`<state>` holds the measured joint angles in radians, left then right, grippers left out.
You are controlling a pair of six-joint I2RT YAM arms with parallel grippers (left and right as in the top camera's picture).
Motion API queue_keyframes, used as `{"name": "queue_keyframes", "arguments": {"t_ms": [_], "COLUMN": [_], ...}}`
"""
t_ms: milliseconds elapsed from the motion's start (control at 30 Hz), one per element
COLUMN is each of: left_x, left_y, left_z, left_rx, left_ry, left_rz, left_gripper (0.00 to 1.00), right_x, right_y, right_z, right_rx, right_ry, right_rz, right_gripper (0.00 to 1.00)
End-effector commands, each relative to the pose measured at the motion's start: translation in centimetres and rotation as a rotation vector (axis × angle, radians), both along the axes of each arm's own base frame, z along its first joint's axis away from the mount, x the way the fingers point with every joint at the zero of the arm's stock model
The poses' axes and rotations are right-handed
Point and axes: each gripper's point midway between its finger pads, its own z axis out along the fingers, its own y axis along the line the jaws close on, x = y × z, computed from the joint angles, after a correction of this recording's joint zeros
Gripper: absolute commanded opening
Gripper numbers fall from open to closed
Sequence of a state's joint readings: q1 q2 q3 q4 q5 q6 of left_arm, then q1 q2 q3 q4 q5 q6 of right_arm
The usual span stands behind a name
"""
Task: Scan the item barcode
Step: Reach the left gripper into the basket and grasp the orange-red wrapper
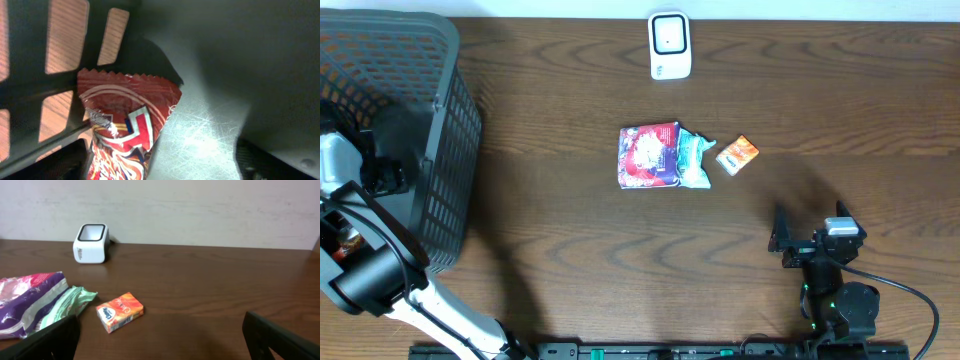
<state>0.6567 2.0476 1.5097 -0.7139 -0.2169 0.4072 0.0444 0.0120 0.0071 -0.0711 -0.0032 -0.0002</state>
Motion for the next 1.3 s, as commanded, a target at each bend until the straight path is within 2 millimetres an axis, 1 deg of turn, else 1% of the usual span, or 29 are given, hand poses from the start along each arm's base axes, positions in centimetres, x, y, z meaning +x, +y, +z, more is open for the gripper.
{"name": "queue_keyframes", "arguments": {"t_ms": [0,167,267,333,433,567,600,633,767,1033,1200,1267], "left_x": [-1.3,-2.2,-2.6,-2.9,-4.0,-3.4,-3.2,-3.3,-4.1,-5.5,-5.6,-5.7], "left_y": [0.0,0.0,0.2,0.5,1.7,1.2,1.1,1.1,1.5,0.3,-0.9,-1.0], "left_z": [-2.0,-3.0,-3.2,-3.2,-2.5,-2.3,-2.3,-2.4,-2.4,-4.6,-6.0,-6.2], "left_rx": [-0.025,-0.050,-0.057,-0.051,0.042,0.051,0.050,0.049,0.040,-0.036,-0.082,-0.084], "left_ry": [0.063,0.094,0.102,0.105,0.181,0.183,0.182,0.183,0.190,0.174,0.155,0.156], "left_rz": [-0.002,0.012,0.020,0.028,0.042,0.023,0.020,0.021,0.044,0.075,0.068,0.067], "left_gripper": [0.86,0.86,0.86,0.86,0.85,0.70,0.63,0.62,0.63,0.64,0.64,0.64], "right_x": [0.0,0.0,0.0,0.0,0.0,0.0,0.0,0.0,0.0,0.0,0.0,0.0], "right_y": [0.2,0.2,0.2,0.2,0.2,0.2,0.2,0.2,0.2,0.2,0.2,0.2], "right_z": [-0.1,-0.1,-0.1,-0.1,-0.1,-0.1,-0.1,-0.1,-0.1,-0.1,-0.1,-0.1], "right_rx": [0.014,0.014,0.014,0.014,0.014,0.014,0.014,0.014,0.014,0.014,0.014,0.014], "right_ry": [0.002,0.002,0.002,0.002,0.002,0.002,0.002,0.002,0.002,0.002,0.002,0.002], "right_rz": [0.007,0.007,0.007,0.007,0.007,0.007,0.007,0.007,0.007,0.007,0.007,0.007], "right_gripper": [0.99,0.99,0.99,0.99,0.99,0.99,0.99,0.99,0.99,0.99,0.99,0.99]}}
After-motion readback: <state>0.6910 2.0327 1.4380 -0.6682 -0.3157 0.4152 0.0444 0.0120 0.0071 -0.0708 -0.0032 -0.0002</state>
